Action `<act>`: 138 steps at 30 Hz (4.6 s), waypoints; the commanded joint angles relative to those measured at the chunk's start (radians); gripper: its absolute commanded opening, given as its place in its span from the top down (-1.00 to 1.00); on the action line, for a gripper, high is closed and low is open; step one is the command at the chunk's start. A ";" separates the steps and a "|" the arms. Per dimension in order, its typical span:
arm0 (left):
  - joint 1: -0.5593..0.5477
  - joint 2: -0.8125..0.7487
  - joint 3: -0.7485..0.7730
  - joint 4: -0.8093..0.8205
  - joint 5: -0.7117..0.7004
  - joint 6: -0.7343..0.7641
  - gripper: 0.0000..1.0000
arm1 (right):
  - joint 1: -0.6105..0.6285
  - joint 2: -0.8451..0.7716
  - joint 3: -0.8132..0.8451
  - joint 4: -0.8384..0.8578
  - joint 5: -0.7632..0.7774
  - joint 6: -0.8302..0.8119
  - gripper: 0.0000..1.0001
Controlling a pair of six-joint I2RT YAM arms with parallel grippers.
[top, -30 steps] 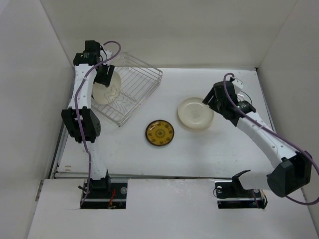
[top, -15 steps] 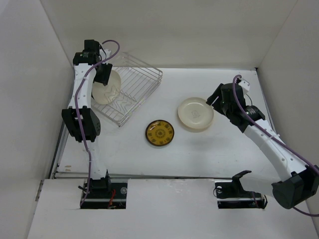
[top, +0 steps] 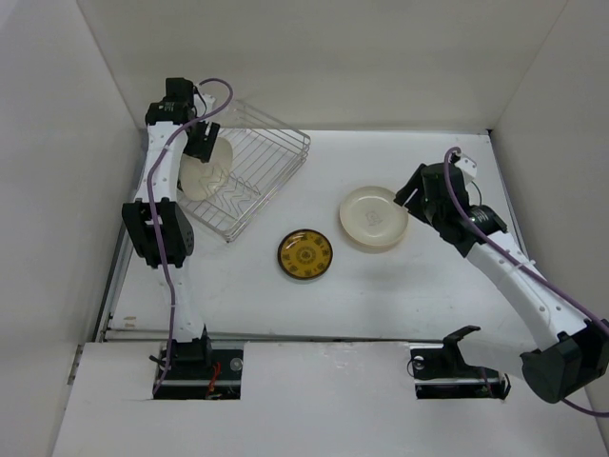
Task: Unload the plates from the dish rack
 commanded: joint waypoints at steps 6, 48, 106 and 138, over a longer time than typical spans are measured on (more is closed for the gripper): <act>0.002 -0.006 -0.006 -0.020 0.033 -0.010 0.57 | 0.010 -0.031 -0.007 0.004 0.000 -0.013 -0.43; -0.027 -0.250 -0.003 -0.048 0.180 -0.028 1.00 | 0.067 0.049 0.053 0.044 -0.072 -0.051 -0.43; -0.234 -0.325 -0.095 -0.186 0.245 -0.171 -1.00 | -0.127 0.092 -0.026 0.091 -0.148 0.094 1.00; -0.136 -0.365 -0.138 -0.144 0.217 -0.140 -1.00 | -0.178 0.323 -0.073 0.041 -0.211 0.044 -0.40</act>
